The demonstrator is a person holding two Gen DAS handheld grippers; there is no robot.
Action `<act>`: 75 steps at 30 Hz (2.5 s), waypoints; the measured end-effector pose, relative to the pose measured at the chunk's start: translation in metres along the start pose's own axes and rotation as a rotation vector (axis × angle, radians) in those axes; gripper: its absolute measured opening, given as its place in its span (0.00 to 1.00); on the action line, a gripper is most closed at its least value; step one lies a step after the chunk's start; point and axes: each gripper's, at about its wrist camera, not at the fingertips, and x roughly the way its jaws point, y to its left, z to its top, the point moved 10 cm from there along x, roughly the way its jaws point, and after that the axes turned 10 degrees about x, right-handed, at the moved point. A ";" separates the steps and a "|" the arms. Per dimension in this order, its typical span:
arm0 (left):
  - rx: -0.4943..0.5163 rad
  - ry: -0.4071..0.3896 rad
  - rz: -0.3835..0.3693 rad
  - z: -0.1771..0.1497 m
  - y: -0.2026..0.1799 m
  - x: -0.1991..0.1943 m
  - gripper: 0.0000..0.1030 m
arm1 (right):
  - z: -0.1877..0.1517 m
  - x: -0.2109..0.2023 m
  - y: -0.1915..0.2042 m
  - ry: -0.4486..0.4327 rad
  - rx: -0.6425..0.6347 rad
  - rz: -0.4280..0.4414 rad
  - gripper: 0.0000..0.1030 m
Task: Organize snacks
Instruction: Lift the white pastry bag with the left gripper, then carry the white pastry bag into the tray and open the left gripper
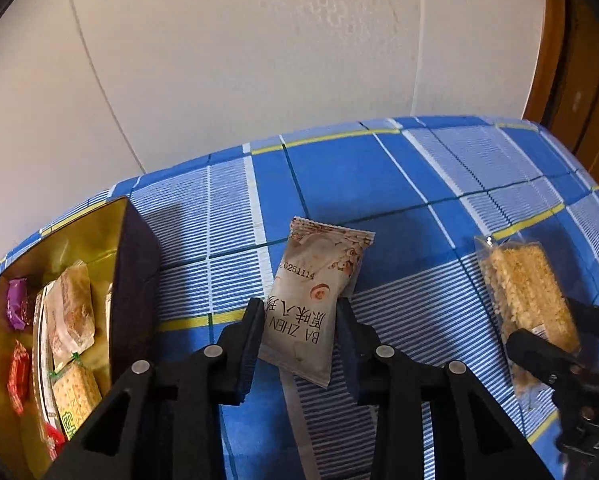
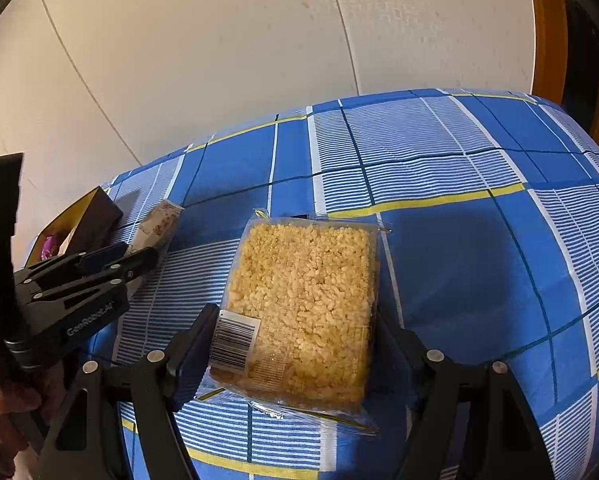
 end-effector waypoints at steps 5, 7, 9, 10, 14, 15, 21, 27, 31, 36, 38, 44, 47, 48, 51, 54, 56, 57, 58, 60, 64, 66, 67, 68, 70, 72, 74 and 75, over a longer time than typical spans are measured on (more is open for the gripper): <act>-0.068 -0.028 -0.031 0.002 0.003 -0.007 0.35 | 0.000 0.000 0.001 -0.001 -0.009 -0.009 0.74; -0.081 -0.040 -0.044 0.003 0.002 -0.011 0.35 | 0.000 0.000 0.001 -0.003 -0.015 -0.016 0.74; -0.078 -0.054 -0.049 0.003 0.000 -0.017 0.35 | 0.000 0.001 0.003 -0.005 -0.024 -0.025 0.74; -0.076 -0.059 -0.051 0.002 -0.001 -0.020 0.35 | 0.000 0.001 0.003 -0.006 -0.025 -0.028 0.74; -0.052 -0.101 -0.059 0.002 -0.006 -0.035 0.35 | 0.000 0.001 0.003 -0.015 -0.013 -0.029 0.74; -0.048 -0.112 -0.067 0.001 -0.008 -0.040 0.35 | 0.001 0.001 0.003 -0.016 -0.010 -0.028 0.74; -0.085 -0.149 -0.107 -0.005 -0.004 -0.062 0.35 | -0.001 0.002 0.004 -0.025 -0.035 -0.055 0.74; -0.140 -0.190 -0.118 -0.018 0.022 -0.096 0.35 | -0.001 0.004 0.006 -0.032 -0.049 -0.082 0.74; -0.164 -0.217 -0.081 -0.033 0.056 -0.119 0.35 | 0.000 0.004 0.006 -0.035 -0.053 -0.095 0.74; -0.195 -0.215 -0.006 -0.063 0.106 -0.137 0.35 | 0.000 0.005 0.006 -0.039 -0.054 -0.104 0.74; -0.221 -0.206 0.024 -0.078 0.127 -0.140 0.35 | 0.000 0.004 0.006 -0.042 -0.053 -0.109 0.74; -0.327 -0.140 0.074 -0.123 0.176 -0.125 0.35 | 0.001 0.005 0.006 -0.044 -0.040 -0.124 0.74; -0.363 -0.133 0.080 -0.136 0.187 -0.119 0.35 | 0.002 0.004 0.005 -0.045 -0.020 -0.111 0.74; -0.375 -0.127 0.080 -0.140 0.190 -0.116 0.35 | 0.002 0.004 0.005 -0.043 -0.018 -0.105 0.74; -0.401 -0.145 0.057 -0.142 0.195 -0.115 0.35 | 0.002 0.002 0.003 -0.047 -0.003 -0.086 0.74; -0.409 -0.114 0.072 -0.150 0.201 -0.106 0.35 | 0.002 0.003 0.004 -0.049 -0.005 -0.100 0.74; -0.411 -0.113 0.069 -0.155 0.205 -0.106 0.35 | 0.002 0.004 0.004 -0.051 -0.013 -0.115 0.74; -0.419 -0.111 0.065 -0.156 0.206 -0.104 0.35 | 0.002 0.004 0.004 -0.051 -0.014 -0.120 0.74; -0.427 -0.104 0.059 -0.158 0.208 -0.101 0.35 | 0.002 0.004 0.004 -0.055 -0.013 -0.122 0.74; -0.438 -0.087 0.064 -0.161 0.210 -0.098 0.35 | 0.003 0.004 0.004 -0.056 -0.009 -0.122 0.74; -0.440 -0.079 0.063 -0.160 0.208 -0.096 0.35 | 0.002 0.004 0.004 -0.061 -0.009 -0.120 0.74; -0.430 -0.066 0.068 -0.160 0.206 -0.093 0.35 | 0.002 0.004 0.005 -0.061 -0.013 -0.125 0.74; -0.424 -0.060 0.070 -0.160 0.205 -0.092 0.35 | 0.002 0.004 0.005 -0.062 -0.013 -0.126 0.74; -0.417 -0.050 0.078 -0.160 0.204 -0.089 0.35 | 0.002 0.004 0.005 -0.062 -0.013 -0.127 0.74; -0.415 -0.039 0.083 -0.162 0.204 -0.086 0.35 | 0.003 0.004 0.004 -0.060 -0.011 -0.127 0.74; -0.419 -0.031 0.081 -0.162 0.204 -0.084 0.35 | 0.003 0.004 0.003 -0.060 -0.003 -0.119 0.74; -0.417 -0.024 0.084 -0.163 0.203 -0.082 0.35 | 0.004 0.003 0.003 -0.057 0.002 -0.113 0.74; -0.414 -0.019 0.085 -0.163 0.202 -0.081 0.35 | 0.004 0.003 0.002 -0.057 0.006 -0.108 0.74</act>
